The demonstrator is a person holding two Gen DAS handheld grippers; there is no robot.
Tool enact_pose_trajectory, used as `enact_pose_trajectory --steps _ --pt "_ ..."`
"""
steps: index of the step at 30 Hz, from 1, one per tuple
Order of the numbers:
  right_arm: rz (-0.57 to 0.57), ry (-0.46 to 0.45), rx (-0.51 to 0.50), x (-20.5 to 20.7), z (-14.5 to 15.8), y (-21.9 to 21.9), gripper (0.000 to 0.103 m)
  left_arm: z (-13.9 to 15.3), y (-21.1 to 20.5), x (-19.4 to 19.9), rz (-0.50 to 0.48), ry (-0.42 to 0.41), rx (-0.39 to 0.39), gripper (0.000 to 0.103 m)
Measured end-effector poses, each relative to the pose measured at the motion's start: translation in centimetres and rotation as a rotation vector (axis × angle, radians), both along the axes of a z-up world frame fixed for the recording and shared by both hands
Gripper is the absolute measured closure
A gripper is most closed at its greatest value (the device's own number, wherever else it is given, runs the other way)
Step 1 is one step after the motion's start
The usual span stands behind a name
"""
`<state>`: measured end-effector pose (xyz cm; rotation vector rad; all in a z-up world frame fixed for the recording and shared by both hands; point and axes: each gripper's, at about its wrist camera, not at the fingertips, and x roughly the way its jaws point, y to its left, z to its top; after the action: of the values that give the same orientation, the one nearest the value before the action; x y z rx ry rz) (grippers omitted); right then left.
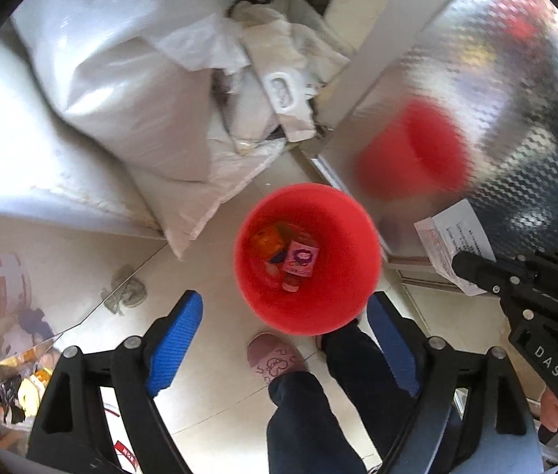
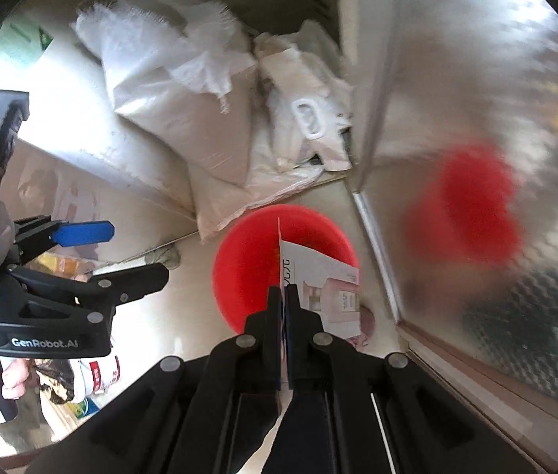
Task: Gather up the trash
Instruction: 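Open the left tool to drop the blue lid while the right tool holds the paper packet, then open the right tool to drop the paper packet, then raise both tools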
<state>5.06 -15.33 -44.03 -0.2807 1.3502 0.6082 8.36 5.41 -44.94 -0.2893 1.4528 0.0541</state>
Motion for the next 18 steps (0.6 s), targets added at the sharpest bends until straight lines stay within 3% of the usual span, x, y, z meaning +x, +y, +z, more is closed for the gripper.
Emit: enact_pose_trajectory --steps 12,15,17,18 --pt "0.126 0.076 -0.044 -0.9 -3.2 3.6 0.101 -1.5 3.2 -2.8 0.088 0.026 0.033 0.019" --pt "0.155 0.059 -0.073 -1.3 -3.3 4.0 0.089 -1.3 3.5 -3.4 0.088 0.025 0.037 0.019" --pt "0.165 0.051 -0.075 -1.6 -2.9 4.0 0.060 -0.8 3.6 -3.7 0.082 0.022 0.046 0.019" --pt "0.166 0.047 -0.074 -1.7 -2.6 4.0 0.055 -0.4 3.6 -3.8 0.080 0.016 0.048 0.019"
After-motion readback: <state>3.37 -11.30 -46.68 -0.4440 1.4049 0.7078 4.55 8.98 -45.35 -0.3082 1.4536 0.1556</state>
